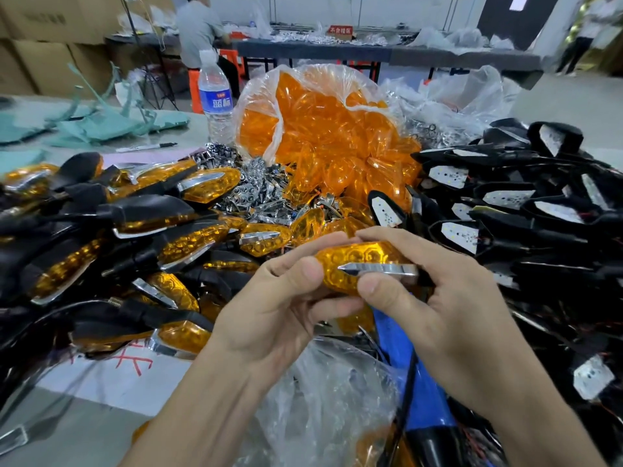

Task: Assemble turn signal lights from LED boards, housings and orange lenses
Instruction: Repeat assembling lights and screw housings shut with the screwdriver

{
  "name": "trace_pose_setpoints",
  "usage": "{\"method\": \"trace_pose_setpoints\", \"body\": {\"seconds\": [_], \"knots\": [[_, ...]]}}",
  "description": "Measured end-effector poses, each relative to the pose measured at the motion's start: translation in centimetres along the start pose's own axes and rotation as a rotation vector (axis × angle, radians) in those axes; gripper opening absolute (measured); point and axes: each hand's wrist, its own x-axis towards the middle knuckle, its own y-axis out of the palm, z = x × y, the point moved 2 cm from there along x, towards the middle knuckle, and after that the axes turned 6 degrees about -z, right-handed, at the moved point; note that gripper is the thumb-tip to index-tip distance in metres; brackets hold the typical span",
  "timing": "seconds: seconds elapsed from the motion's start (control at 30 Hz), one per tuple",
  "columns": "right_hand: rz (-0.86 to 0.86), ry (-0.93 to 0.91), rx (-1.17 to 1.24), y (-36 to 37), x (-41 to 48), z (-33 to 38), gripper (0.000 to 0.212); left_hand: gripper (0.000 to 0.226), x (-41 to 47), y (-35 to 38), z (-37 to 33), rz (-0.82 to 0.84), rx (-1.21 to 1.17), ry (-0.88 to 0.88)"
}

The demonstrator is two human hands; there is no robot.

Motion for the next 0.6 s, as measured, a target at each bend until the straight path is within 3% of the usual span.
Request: {"method": "trace_pose_setpoints", "body": {"seconds": [0.23, 0.4, 0.5, 0.6], "knots": [[-0.088, -0.008, 0.000, 1.3, -0.5, 0.1, 0.046, 0.062, 0.1, -0.7, -0.2, -0.017, 0.017, 0.011], [-0.054, -0.015, -0.066, 2.4, -0.6, 0.4, 0.053, 0.040, 0.6, -0.8, -0.5, -0.215, 0.185, 0.109], [-0.024, 0.027, -0.028, 3.2, -0.9, 0.1, 0.051, 0.043, 0.5, -1.0, -0.5, -0.385, 0.306, 0.183], [-0.056, 0.064, 0.076, 3.7, -0.8, -0.3, 0.038, 0.038, 0.5, -0.8, -0.3, -0.360, 0.332, 0.227]]}}
